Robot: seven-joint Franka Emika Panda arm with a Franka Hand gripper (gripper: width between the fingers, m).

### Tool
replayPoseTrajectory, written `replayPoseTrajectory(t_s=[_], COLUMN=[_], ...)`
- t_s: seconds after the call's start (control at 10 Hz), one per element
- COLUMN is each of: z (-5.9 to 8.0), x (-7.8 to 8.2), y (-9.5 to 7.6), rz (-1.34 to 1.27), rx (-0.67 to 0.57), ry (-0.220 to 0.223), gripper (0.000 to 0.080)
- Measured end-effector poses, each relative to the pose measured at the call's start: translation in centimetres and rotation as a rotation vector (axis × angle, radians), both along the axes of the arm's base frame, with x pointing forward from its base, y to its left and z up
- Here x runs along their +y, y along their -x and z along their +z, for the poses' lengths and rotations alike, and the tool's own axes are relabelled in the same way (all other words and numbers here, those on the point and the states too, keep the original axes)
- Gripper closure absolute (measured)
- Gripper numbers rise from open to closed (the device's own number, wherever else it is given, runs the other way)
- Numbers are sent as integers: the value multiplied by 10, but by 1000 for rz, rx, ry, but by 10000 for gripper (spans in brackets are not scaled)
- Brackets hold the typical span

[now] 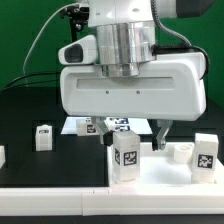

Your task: Assemble square table

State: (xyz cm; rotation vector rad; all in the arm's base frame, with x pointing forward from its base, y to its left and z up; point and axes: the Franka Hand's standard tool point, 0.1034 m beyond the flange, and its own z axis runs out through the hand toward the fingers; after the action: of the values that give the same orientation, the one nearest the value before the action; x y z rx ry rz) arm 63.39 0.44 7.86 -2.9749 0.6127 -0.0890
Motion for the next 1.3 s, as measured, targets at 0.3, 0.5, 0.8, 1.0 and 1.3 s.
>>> replayPoseTrajectory(t_s=[0.3,0.5,0.8,1.0,1.3], z=[0,0,0,-1,-2], x=[-4,-5,-6,-6,-6], y=[-1,-1,-1,-2,-2], rz=[568,491,349,90,-392], rx=[-35,-31,-21,-38,-1], ry=[61,56,46,48,22], gripper=[151,236,517,515,515])
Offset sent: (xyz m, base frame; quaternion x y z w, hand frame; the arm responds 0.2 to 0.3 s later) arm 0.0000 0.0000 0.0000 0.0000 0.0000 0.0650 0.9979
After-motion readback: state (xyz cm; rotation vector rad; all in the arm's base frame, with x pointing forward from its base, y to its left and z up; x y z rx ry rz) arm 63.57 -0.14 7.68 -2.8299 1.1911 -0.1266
